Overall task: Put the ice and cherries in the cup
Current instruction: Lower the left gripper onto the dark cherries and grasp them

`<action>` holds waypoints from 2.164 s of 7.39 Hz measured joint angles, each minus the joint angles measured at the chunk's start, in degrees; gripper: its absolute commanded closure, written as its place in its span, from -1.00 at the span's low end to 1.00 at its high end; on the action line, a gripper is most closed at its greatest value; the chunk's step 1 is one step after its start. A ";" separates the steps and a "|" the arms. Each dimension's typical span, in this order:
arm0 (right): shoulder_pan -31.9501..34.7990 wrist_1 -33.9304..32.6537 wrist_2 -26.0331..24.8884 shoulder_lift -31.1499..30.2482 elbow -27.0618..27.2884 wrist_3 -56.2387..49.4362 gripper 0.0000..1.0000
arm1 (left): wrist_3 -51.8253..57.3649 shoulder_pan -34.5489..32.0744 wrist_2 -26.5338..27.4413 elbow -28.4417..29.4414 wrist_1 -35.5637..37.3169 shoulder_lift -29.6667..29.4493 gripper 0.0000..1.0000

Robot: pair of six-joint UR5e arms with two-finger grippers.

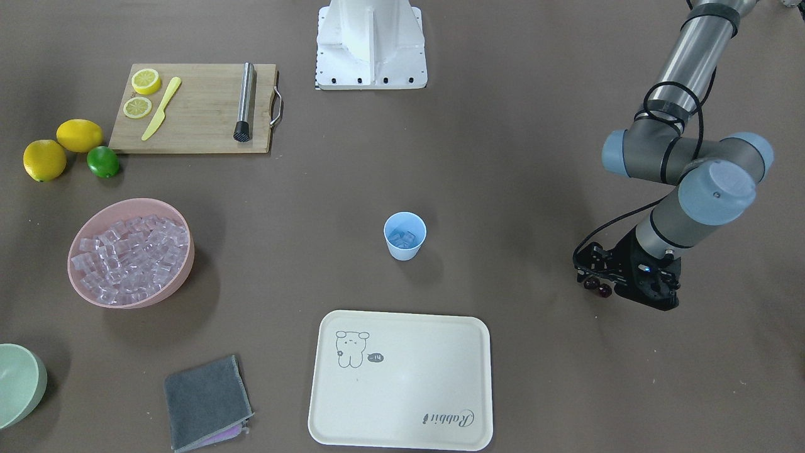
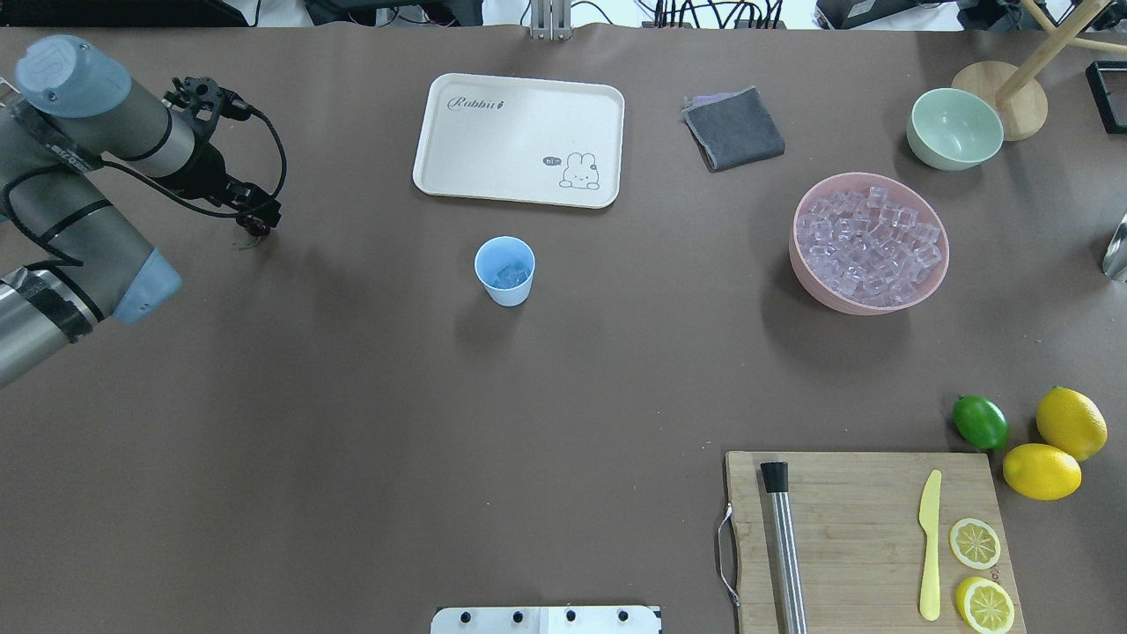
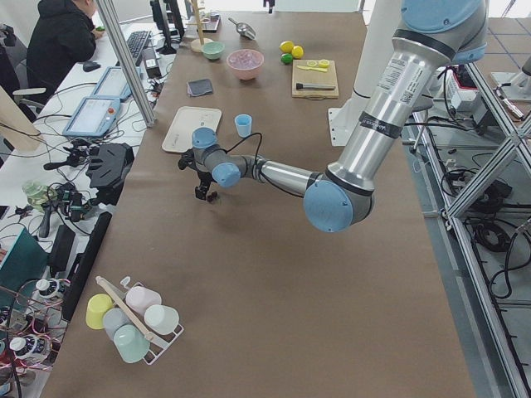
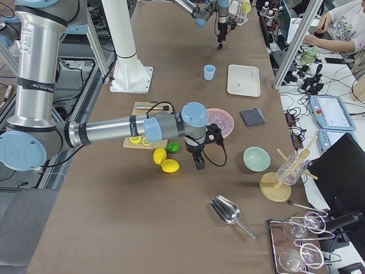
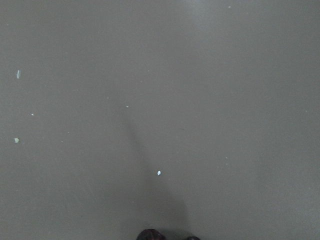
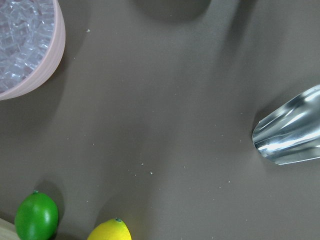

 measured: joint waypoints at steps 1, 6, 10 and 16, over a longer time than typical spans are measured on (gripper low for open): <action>0.46 0.08 0.04 -0.01 -0.11 -0.31 -0.98 | -0.38 0.59 1.19 0.80 -0.60 -0.08 -0.53; 1.60 0.50 0.06 -0.70 -0.06 -0.54 -0.98 | -2.13 1.03 2.14 1.35 -1.48 -0.05 1.00; 2.54 0.48 0.27 -0.69 0.03 -0.45 -0.98 | -7.94 0.84 1.14 -4.12 -0.81 -0.06 -0.35; 2.52 0.53 0.22 -0.02 -0.30 0.18 -0.98 | -10.51 0.63 -0.68 -5.37 -1.92 4.98 -0.65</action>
